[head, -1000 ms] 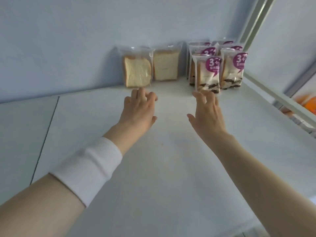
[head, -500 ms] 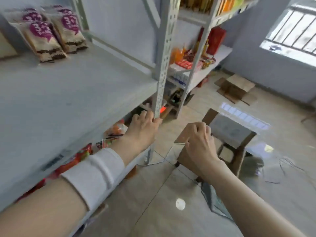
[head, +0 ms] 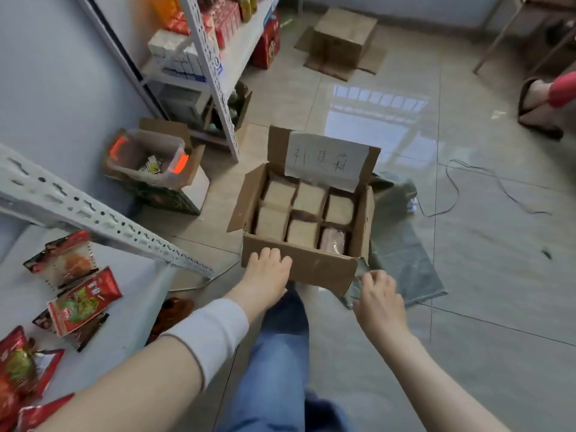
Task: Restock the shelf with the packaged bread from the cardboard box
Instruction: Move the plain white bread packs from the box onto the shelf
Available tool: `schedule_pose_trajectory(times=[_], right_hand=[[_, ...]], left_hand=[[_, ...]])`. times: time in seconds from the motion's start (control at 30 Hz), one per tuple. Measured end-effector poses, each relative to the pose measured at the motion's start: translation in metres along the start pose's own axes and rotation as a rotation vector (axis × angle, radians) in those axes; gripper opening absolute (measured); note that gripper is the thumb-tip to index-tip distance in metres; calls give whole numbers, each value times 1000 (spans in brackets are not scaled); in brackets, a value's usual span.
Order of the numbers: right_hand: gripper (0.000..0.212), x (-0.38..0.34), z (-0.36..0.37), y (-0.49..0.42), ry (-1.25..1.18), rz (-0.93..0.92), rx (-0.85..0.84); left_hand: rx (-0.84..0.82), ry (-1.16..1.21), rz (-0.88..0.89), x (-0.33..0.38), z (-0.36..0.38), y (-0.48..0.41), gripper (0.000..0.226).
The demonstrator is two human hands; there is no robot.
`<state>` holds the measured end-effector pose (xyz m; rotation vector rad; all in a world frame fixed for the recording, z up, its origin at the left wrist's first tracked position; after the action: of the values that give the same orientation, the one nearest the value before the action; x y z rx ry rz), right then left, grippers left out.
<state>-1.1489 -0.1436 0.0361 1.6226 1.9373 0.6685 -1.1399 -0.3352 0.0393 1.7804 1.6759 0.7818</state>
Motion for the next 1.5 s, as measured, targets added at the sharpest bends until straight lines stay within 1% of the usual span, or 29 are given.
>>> schedule_pose_trajectory(times=[0.1, 0.23, 0.33, 0.4, 0.47, 0.57, 0.63, 0.7, 0.8, 0.9, 0.97, 1.03, 1.13, 1.2, 1.23, 1.3, 1.37, 1.47, 1.5], right_hand=[[42, -2, 11, -69, -47, -11, -54], [47, -15, 34, -154, -171, -2, -221], [48, -18, 42, -220, -361, 11, -226], [48, -17, 53, -262, -486, 41, -241], [52, -16, 73, -300, -585, 81, -293], [61, -25, 113, -345, -707, 123, -422], [66, -33, 134, -366, -780, 164, -494], [68, -36, 145, -377, -829, 245, -504], [64, -34, 148, -378, -807, 298, -525], [62, -28, 143, -369, -832, 310, -592], [69, -22, 138, -362, -899, 329, -602], [74, -17, 132, -354, -987, 342, -594], [74, -13, 126, -344, -1055, 361, -592], [66, -9, 124, -343, -1089, 363, -596], [60, -6, 123, -341, -1115, 367, -597], [51, 0, 118, -336, -1145, 380, -587], [45, 6, 111, -326, -1171, 394, -556], [32, 17, 92, -298, -1276, 425, -463], [31, 20, 84, -288, -1306, 424, -438]], left_hand=[[-45, 105, 59, -8, -7, -80, 41], [-195, 348, 60, -31, -7, -174, 40], [-216, 425, 30, -50, -16, -253, 43], [-163, 536, -25, -61, -27, -306, 50], [-84, 660, -71, -67, -37, -356, 56], [16, 800, -131, -73, -40, -415, 61], [90, 855, -186, -78, -38, -439, 62], [132, 881, -226, -80, -34, -451, 59], [118, 967, -204, -77, -27, -452, 51], [129, 1041, -171, -74, -26, -447, 30], [111, 1121, -143, -66, -26, -446, 34], [73, 1203, -148, -55, -26, -446, 47], [90, 1296, -177, -48, -26, -449, 65], [49, 1314, -179, -46, -24, -454, 71], [17, 1317, -170, -46, -23, -455, 67], [-8, 1323, -121, -47, -24, -451, 50], [11, 1335, -67, -50, -29, -436, 41], [86, 1371, -37, -61, -36, -395, 45], [118, 1380, -35, -66, -40, -377, 42]])
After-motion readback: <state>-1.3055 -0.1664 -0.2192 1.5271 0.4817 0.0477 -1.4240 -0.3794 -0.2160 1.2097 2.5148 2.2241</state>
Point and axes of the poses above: each hand's wrist, its own y-axis away from the middle knuckle, its own z-axis out of the palm, x = y × z, the point moved 6 cm from there along -y, towards the middle knuckle, and after that the axes turned 15 degrees about -x, right-handed, at the moved point
